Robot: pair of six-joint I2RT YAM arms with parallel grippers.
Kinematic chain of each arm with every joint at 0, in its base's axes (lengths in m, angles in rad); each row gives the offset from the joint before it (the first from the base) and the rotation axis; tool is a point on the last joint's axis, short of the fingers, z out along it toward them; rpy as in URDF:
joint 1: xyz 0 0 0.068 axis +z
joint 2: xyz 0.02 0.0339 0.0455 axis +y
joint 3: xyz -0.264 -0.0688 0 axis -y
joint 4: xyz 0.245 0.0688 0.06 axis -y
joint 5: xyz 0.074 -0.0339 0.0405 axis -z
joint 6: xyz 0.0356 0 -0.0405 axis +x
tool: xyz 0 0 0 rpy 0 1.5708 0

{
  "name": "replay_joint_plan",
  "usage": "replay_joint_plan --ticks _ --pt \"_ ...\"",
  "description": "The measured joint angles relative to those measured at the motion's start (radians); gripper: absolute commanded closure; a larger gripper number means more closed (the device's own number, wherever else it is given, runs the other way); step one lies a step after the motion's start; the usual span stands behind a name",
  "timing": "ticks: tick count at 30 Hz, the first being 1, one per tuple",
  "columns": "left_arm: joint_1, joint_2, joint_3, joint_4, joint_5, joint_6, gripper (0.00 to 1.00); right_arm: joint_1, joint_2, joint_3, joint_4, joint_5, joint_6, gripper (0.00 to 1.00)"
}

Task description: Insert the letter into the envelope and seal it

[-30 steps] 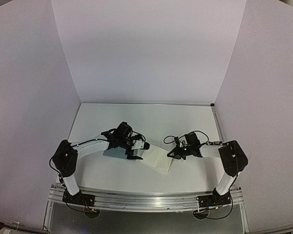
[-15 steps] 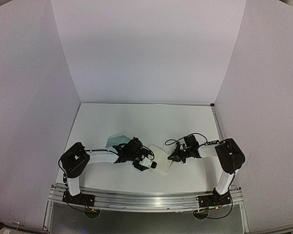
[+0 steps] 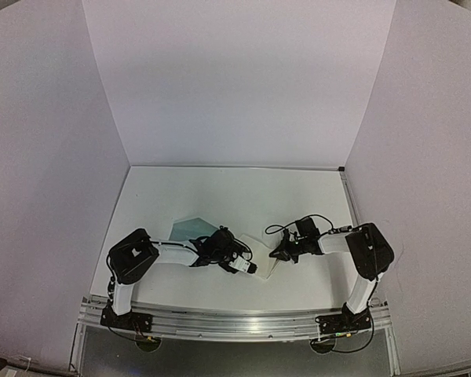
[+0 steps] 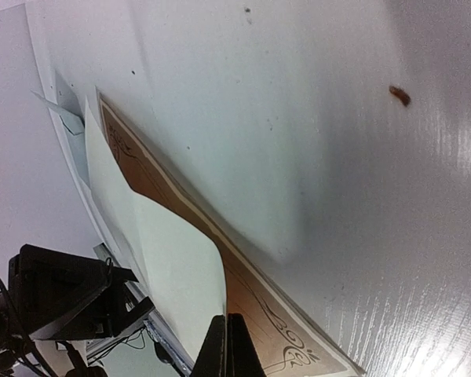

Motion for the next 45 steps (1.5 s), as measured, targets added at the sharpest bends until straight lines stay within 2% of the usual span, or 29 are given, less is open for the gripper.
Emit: replay_joint_plan --ticks 7,11,13,18,21,25,29,32,33,34,35,39,45 --pt "0.000 0.008 -0.003 0.027 -0.013 0.025 0.54 0.000 0.000 0.000 0.003 -0.009 0.000 1.00" --pt "0.000 0.008 -0.009 0.069 -0.014 0.034 0.74 0.000 0.000 0.000 0.003 -0.015 0.006 1.00" --pt "0.000 0.008 -0.015 0.096 -0.016 0.041 0.77 0.000 0.000 0.000 0.003 -0.019 0.011 1.00" --pt "0.000 0.007 -0.032 0.153 -0.029 0.047 0.88 0.000 -0.004 0.000 0.002 -0.039 0.027 0.86" --pt "0.000 0.005 -0.038 0.180 -0.046 0.034 0.99 0.000 -0.029 0.001 -0.005 -0.055 0.033 0.78" --pt "0.002 -0.012 -0.039 0.199 -0.070 -0.004 1.00 0.000 -0.090 0.022 -0.023 -0.079 0.032 0.64" --pt "0.009 -0.037 -0.012 0.161 -0.080 -0.087 1.00 -0.001 -0.152 0.074 -0.066 -0.095 0.021 0.56" --pt "0.023 -0.054 0.066 0.072 -0.070 -0.188 1.00 -0.003 -0.183 0.168 -0.221 -0.061 -0.054 0.46" --pt "0.030 -0.061 0.096 0.041 -0.060 -0.223 1.00 -0.005 -0.194 0.206 -0.277 -0.046 -0.081 0.37" --pt "0.039 -0.071 0.127 0.006 -0.045 -0.258 1.00 -0.007 -0.205 0.239 -0.323 -0.033 -0.105 0.18" --pt "0.049 -0.081 0.155 -0.026 -0.024 -0.291 1.00 -0.012 -0.222 0.274 -0.370 -0.020 -0.123 0.09" --pt "0.113 -0.131 0.299 -0.189 0.106 -0.451 1.00 -0.058 -0.304 0.427 -0.550 0.037 -0.214 0.05" --pt "0.231 -0.199 0.469 -0.354 0.314 -0.732 1.00 -0.137 -0.469 0.568 -0.669 0.109 -0.352 0.02"
